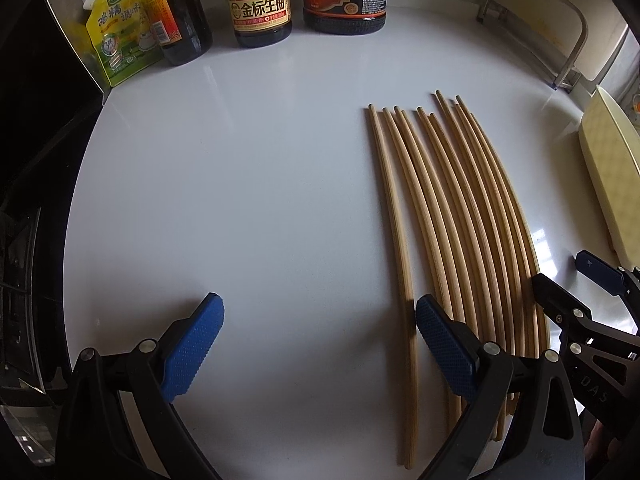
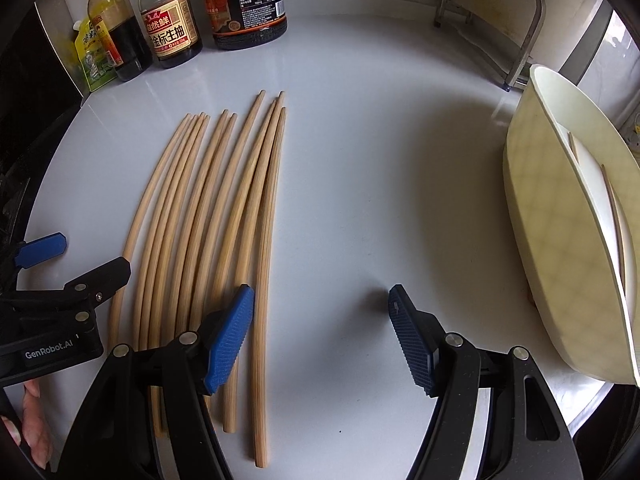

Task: Organize utensils
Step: 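Close the left tool on a chopstick while the right tool grasps another chopstick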

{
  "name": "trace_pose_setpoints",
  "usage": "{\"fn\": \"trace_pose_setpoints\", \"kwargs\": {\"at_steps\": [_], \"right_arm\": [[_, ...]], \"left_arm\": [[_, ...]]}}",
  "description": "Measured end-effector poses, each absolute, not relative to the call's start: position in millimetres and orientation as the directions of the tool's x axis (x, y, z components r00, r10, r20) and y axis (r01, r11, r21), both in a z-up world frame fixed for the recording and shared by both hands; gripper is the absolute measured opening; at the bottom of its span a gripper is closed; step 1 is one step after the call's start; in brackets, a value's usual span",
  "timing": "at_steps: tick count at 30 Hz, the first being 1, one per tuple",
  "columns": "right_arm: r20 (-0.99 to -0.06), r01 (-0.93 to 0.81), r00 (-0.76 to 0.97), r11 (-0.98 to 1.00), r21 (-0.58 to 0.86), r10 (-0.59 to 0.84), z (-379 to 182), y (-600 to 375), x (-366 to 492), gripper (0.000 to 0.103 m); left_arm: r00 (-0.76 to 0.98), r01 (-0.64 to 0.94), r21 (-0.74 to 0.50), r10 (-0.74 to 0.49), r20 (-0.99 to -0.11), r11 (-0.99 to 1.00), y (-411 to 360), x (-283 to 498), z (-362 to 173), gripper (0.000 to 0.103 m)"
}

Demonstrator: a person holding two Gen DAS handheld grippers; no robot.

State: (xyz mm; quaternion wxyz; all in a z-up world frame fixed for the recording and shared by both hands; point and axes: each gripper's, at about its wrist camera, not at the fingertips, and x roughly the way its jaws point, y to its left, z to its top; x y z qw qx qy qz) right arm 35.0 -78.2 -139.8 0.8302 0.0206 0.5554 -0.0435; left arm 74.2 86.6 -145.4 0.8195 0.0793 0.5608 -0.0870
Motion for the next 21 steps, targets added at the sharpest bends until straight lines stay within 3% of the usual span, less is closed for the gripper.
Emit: {"fn": "trace_pose_setpoints", "kwargs": {"at_steps": [13, 21], "right_arm": [[-0.912, 0.097, 0.405, 0.995, -0.028, -0.065, -139.6, -78.7, 36.2, 0.066], [-0.909, 0.075, 0.412, 0.996, -0.037, -0.065, -139.3, -76.6, 38.0, 0.066]], "left_arm": [[0.382, 0.199, 0.007, -0.07, -0.922, 0.98, 90.0, 79.0, -148.1, 0.096], [0.396, 0.222, 0.003, -0.088, -0.914, 0.975, 81.5, 78.0, -146.4, 0.089]]}}
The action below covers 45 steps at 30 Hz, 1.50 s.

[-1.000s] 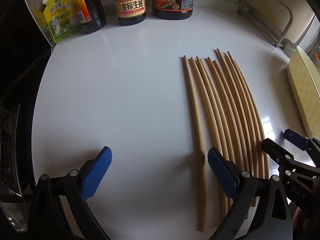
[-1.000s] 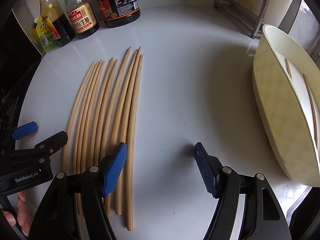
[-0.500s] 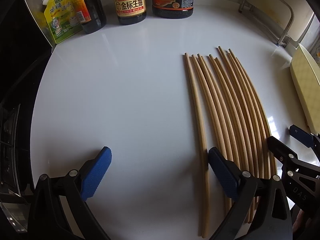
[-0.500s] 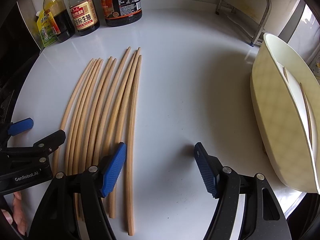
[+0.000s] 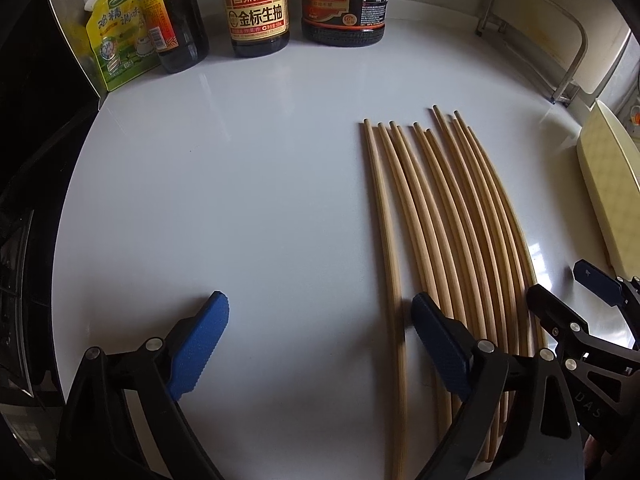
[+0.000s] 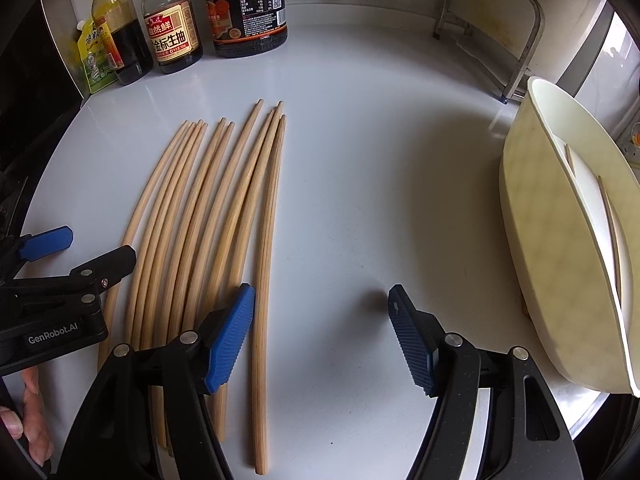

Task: Organize utensils
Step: 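Close the left tool on a chopstick while the right tool grasps another chopstick, then carry both chopsticks into the white basin and open both tools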

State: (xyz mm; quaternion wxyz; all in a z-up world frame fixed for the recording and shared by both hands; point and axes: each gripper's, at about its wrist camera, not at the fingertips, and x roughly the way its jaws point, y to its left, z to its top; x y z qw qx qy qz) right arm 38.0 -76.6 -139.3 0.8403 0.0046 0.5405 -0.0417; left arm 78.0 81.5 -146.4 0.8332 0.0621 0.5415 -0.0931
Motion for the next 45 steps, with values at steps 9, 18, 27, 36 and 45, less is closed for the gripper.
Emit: {"fn": "trace_pose_setpoints", "kwargs": {"at_steps": [9, 18, 27, 36, 45], "right_arm": [[-0.909, -0.012, 0.417, 1.0, -0.023, -0.016, -138.6, -62.4, 37.1, 0.049], [-0.917, -0.04, 0.398, 0.999, -0.01, 0.007, -135.3, -57.0, 43.2, 0.006], [-0.906, -0.004, 0.421, 0.999, 0.049, 0.047, -116.2, -67.7, 35.7, 0.006], [-0.874, 0.023, 0.483, 0.996, 0.084, 0.063, -77.5, -90.8, 18.7, 0.006], [-0.829, 0.126, 0.559, 0.987, 0.103, 0.015, -41.5, -150.1, -5.3, 0.006]], "left_arm": [[0.411, 0.298, -0.007, -0.135, -0.902, 0.954, 67.5, 68.6, -137.4, 0.036], [0.38, 0.308, -0.043, -0.165, -0.91, 0.95, 67.2, 66.2, -135.0, 0.007], [0.344, 0.279, -0.092, -0.189, -0.92, 0.956, 73.1, 68.3, -125.5, 0.007], [0.385, 0.333, -0.091, -0.223, -0.896, 0.939, 48.4, 62.9, -86.3, 0.007], [0.402, 0.441, -0.088, -0.284, -0.87, 0.893, -12.6, 59.6, -47.6, 0.007]]}}
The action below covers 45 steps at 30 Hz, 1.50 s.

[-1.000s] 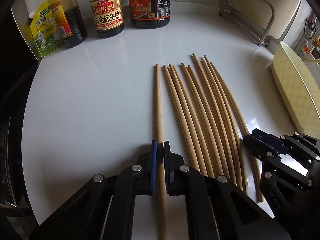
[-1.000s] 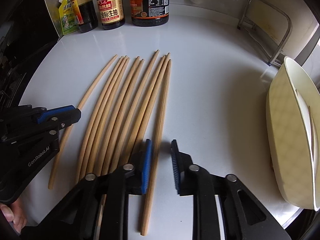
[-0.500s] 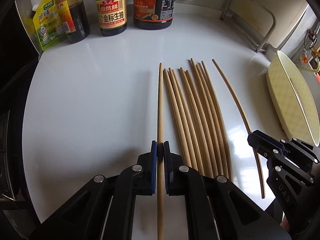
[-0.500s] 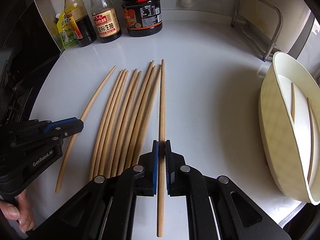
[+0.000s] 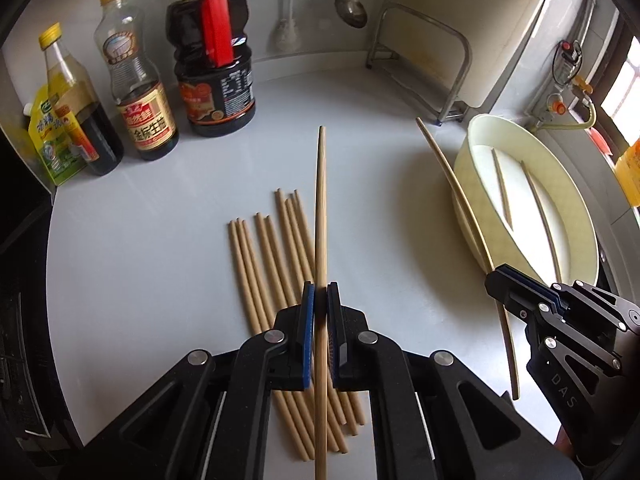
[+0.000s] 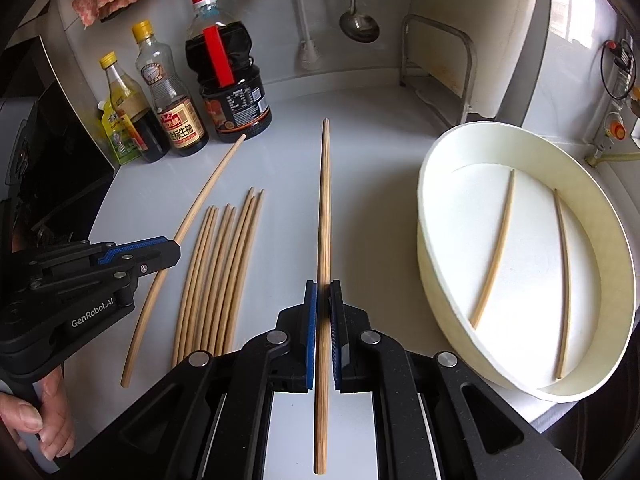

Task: Organize utensils
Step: 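Carry both chopsticks into the white basin and open both tools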

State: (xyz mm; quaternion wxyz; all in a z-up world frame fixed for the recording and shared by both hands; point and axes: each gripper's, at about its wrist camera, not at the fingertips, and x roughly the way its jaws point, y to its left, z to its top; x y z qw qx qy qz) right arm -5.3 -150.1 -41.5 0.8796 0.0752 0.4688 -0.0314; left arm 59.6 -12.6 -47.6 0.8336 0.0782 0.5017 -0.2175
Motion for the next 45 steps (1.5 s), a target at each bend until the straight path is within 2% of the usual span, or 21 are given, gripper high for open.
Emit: {"fn": "trace_pose_setpoints", "kwargs": {"at_steps": [9, 20, 31, 45], "right_arm": [[-0.808, 0.263, 0.584, 0.959, 0.103, -0.073, -22.2, -225.1, -29.8, 0.006], [-0.803, 0.405, 0.577, 0.907, 0.12, -0.152, -17.0, -310.2, -45.9, 0.006], [-0.834, 0.445, 0.534, 0.884, 0.14, -0.137, -39.3, -352.7, -34.0, 0.006], [-0.87, 0.476, 0.482, 0.866, 0.155, -0.109, -65.9, -365.9, -18.7, 0.006]], "left_arm": [[0.389, 0.58, -0.099, -0.382, -0.838, 0.809, -95.8, 52.7, -17.2, 0.007], [0.342, 0.688, -0.107, -0.451, -0.825, 0.718, -189.8, 52.1, -8.2, 0.007], [0.29, 0.727, -0.099, -0.434, -0.853, 0.68, -249.0, 61.9, -27.3, 0.007], [0.248, 0.747, -0.071, -0.376, -0.893, 0.661, -279.7, 71.1, -61.2, 0.007]]}}
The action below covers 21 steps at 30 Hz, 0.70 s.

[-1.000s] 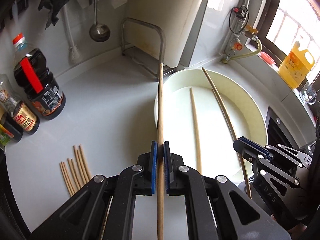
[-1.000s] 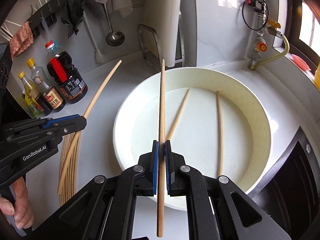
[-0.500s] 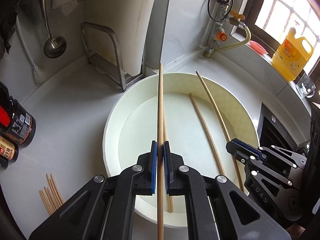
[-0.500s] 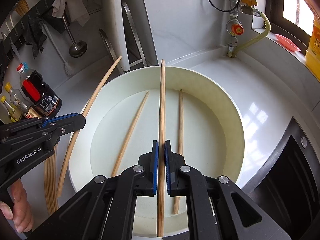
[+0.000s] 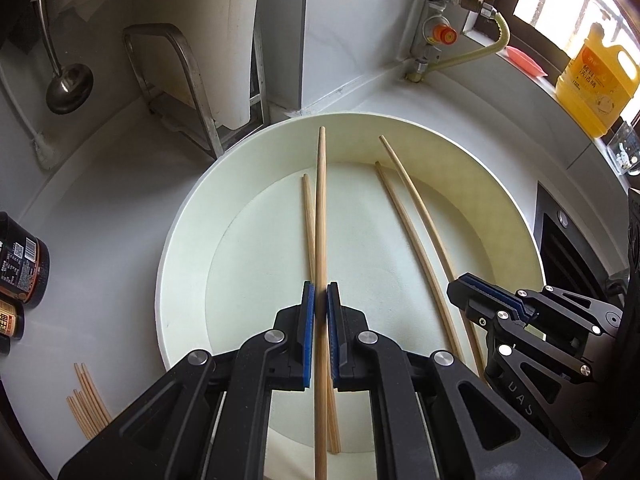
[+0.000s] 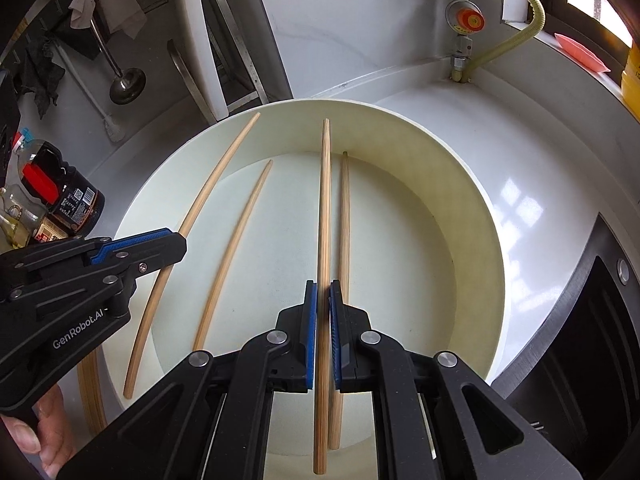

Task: Organize utensils
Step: 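Carry both chopsticks into the white basin and open both tools, then move both open tools back over the remaining chopstick row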

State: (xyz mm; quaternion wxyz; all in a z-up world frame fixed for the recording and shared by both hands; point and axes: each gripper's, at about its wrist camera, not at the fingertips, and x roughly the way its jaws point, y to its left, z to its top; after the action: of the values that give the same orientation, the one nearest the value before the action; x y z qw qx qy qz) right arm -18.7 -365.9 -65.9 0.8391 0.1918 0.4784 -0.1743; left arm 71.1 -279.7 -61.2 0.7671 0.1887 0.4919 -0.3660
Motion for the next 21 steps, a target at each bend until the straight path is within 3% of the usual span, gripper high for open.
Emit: {"fn": "trace_pose_setpoints", "kwargs": {"at_steps": [12, 15, 17, 21], "right_arm": [[-0.879, 0.483, 0.467, 0.859, 0.167, -0.092, -76.6, -369.9, -14.7, 0.006], [-0.873, 0.494, 0.479, 0.85, 0.185, -0.088, -73.8, -371.9, -18.2, 0.01], [-0.868, 0.5, 0.487, 0.846, 0.185, -0.098, -70.0, -372.5, -21.0, 0.015], [-0.86, 0.501, 0.5, 0.844, 0.191, -0.103, -63.1, -372.2, -26.3, 0.016]], "left_arm": [[0.246, 0.732, -0.047, -0.328, -0.912, 0.68, -285.4, 79.9, -73.8, 0.009], [0.256, 0.713, -0.036, -0.307, -0.917, 0.701, -280.0, 83.2, -72.7, 0.033], [0.286, 0.699, -0.023, -0.308, -0.907, 0.714, -273.4, 84.3, -66.6, 0.07], [0.319, 0.684, -0.018, -0.321, -0.892, 0.729, -261.3, 85.3, -53.0, 0.072]]}}
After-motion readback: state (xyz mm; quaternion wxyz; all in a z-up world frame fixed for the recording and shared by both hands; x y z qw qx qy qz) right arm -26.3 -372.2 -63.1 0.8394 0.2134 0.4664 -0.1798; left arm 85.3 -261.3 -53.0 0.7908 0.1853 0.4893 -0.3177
